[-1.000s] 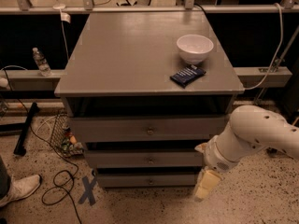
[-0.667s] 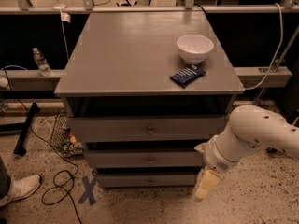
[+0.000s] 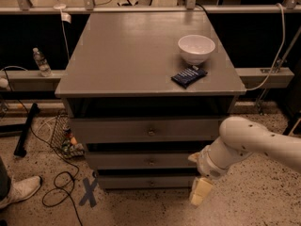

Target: Open middle drawer

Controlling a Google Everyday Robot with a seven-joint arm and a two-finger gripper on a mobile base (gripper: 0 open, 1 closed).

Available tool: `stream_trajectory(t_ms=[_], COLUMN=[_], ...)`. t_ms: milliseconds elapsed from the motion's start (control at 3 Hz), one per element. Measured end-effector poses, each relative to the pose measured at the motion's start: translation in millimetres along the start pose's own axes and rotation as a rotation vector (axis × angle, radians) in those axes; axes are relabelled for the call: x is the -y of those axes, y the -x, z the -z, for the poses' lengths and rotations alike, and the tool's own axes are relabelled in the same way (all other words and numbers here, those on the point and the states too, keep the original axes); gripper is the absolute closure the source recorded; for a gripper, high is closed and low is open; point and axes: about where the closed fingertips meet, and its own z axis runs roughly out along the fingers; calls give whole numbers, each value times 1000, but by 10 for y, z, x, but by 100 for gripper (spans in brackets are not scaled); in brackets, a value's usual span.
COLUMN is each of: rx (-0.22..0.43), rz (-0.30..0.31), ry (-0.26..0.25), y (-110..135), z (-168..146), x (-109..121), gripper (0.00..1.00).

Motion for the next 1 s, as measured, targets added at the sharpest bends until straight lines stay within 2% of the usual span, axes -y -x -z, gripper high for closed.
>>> stream_trajectory(t_ms=[333,667,1000], rx=[33,47,54], rz=[2,5,5], ry=[8,-32,-50], y=[-128,-227,-214], z=[-379,-724,-744], x=[140,310,361], gripper=[0,0,0])
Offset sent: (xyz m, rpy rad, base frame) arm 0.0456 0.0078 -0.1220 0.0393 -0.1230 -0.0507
